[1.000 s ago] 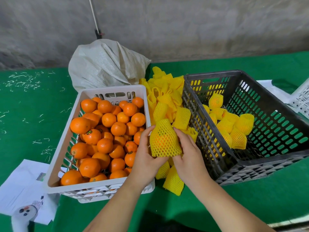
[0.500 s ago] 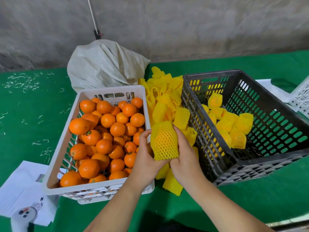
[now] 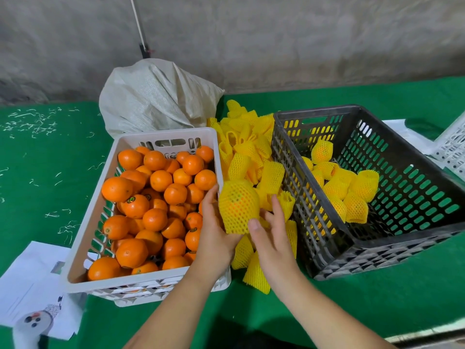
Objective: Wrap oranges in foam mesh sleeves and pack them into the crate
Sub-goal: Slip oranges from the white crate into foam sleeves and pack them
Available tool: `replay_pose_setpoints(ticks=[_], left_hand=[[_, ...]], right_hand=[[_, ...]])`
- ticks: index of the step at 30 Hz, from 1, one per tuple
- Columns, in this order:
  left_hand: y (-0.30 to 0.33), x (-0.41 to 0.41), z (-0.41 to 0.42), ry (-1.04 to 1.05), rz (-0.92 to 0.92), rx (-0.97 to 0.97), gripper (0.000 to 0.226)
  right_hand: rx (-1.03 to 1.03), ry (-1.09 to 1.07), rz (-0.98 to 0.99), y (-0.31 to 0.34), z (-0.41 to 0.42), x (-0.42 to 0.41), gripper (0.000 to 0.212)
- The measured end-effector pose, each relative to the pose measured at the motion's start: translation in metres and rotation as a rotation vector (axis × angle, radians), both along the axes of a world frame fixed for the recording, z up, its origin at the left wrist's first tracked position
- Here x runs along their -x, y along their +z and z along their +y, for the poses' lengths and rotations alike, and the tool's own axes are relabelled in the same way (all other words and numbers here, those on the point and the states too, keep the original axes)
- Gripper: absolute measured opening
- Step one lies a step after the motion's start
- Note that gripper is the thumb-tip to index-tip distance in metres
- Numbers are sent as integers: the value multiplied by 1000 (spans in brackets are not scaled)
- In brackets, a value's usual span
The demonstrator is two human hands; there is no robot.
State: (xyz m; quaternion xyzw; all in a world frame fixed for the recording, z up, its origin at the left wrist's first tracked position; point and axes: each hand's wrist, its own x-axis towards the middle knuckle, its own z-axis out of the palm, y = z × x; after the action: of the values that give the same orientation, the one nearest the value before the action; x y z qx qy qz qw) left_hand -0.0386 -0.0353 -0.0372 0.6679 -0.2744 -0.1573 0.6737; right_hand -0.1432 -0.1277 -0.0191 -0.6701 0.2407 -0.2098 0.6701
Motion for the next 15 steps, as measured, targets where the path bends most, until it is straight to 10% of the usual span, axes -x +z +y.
replay_pose_setpoints(ticks=[9, 15], left_hand=[[0, 12, -6, -51, -143, -105, 83], [0, 7, -9, -24, 25, -36, 54]], right_hand=[[187, -315, 5, 36, -97, 1, 88], [136, -597, 363, 34, -183, 4, 102]])
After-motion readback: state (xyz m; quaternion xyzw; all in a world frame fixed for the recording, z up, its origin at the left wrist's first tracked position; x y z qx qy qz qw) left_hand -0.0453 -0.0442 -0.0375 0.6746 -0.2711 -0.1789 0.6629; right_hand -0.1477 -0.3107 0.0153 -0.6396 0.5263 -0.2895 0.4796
